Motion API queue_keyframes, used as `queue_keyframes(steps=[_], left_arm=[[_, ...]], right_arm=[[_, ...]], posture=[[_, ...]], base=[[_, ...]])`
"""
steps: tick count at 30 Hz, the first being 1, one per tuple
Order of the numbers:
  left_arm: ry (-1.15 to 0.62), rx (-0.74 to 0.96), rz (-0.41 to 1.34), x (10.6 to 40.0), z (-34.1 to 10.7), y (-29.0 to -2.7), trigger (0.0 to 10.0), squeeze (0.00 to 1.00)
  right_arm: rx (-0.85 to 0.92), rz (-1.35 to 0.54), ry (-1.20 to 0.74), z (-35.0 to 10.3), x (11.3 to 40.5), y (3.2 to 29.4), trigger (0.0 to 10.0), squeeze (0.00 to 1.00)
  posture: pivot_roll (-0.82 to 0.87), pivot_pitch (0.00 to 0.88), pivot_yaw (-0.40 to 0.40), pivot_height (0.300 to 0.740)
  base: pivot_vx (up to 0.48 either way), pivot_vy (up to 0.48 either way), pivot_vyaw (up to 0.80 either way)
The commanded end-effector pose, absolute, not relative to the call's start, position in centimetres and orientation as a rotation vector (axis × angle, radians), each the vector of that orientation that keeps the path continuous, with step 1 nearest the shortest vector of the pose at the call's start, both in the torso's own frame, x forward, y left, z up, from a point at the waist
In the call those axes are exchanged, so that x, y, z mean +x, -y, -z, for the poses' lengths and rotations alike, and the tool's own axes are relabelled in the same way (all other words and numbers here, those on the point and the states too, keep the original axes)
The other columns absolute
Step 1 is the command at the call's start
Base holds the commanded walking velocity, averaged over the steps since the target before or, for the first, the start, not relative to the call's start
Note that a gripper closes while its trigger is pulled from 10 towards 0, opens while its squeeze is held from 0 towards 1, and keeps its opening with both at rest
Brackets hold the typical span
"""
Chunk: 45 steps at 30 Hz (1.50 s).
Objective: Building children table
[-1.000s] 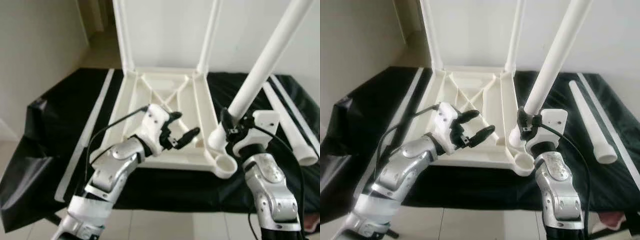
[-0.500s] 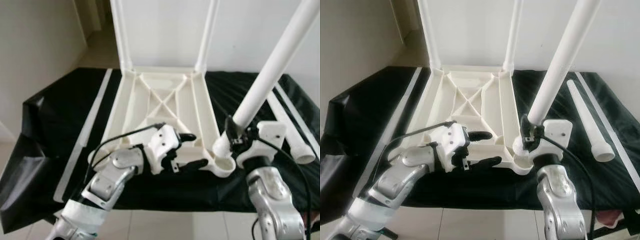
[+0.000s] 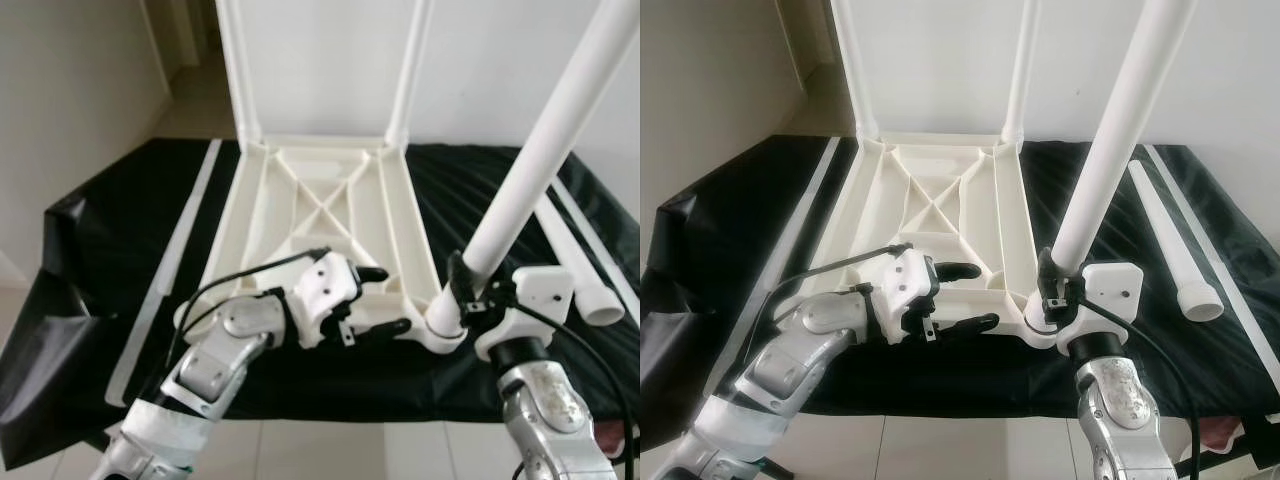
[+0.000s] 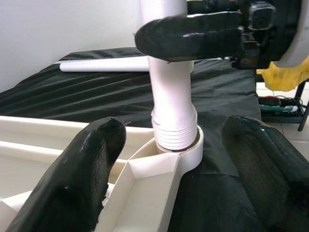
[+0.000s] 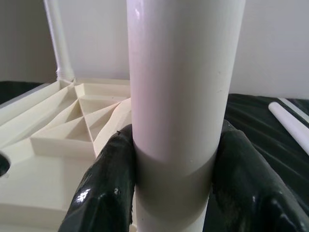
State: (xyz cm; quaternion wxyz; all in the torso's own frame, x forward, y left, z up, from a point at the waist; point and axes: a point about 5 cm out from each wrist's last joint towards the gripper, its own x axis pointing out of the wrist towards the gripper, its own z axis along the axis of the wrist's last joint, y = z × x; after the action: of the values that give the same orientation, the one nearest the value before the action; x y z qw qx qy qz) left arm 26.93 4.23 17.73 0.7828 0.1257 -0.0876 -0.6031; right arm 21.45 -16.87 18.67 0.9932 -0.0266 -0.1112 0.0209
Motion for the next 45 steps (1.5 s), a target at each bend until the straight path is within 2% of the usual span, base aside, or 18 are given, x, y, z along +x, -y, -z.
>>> queue_keyframes(steps=[1, 16, 23, 25, 32, 43, 45], left_arm=[[0.188, 0.288, 1.316, 26.9, -17.6, -4.4, 10.0, 0.00], [0.194, 0.288, 1.311, 27.1, -17.8, -4.4, 10.0, 0.00], [0.198, 0.294, 1.311, 27.2, -17.9, -4.4, 10.0, 0.00], [0.200, 0.294, 1.313, 27.2, -18.0, -4.3, 10.0, 0.00], [0.201, 0.293, 1.314, 27.2, -18.1, -4.3, 10.0, 0.00], [0.201, 0.291, 1.312, 27.2, -18.2, -4.4, 10.0, 0.00], [0.201, 0.292, 1.311, 27.2, -18.2, -4.5, 10.0, 0.00]], right_arm=[[-0.069, -0.053, 0.183, -17.9, 21.4, 16.8, 10.0, 0.00], [-0.204, -0.169, 0.103, -14.7, 21.2, 17.6, 10.0, 0.00], [-0.124, -0.190, 0.070, -14.1, 21.6, 17.3, 10.0, 0.00], [-0.026, -0.175, 0.040, -13.8, 22.0, 17.1, 10.0, 0.00], [0.102, -0.112, 0.012, -13.7, 22.5, 17.8, 10.0, 0.00], [0.135, -0.071, -0.019, -13.1, 22.7, 18.2, 10.0, 0.00], [0.089, -0.081, -0.010, -13.1, 22.6, 18.1, 10.0, 0.00]], posture=[[-0.05, 0.000, 0.001, 0.740], [-0.04, 0.000, 0.008, 0.740], [-0.04, 0.000, 0.005, 0.740], [-0.04, 0.000, 0.005, 0.740], [-0.04, 0.004, 0.003, 0.740], [-0.03, 0.009, 0.007, 0.740], [-0.03, 0.009, 0.008, 0.740]], base=[[0.000, 0.000, 0.00], [0.000, 0.000, 0.00], [0.000, 0.000, 0.00], [0.000, 0.000, 0.00], [0.000, 0.000, 0.00], [0.000, 0.000, 0.00], [0.000, 0.000, 0.00]])
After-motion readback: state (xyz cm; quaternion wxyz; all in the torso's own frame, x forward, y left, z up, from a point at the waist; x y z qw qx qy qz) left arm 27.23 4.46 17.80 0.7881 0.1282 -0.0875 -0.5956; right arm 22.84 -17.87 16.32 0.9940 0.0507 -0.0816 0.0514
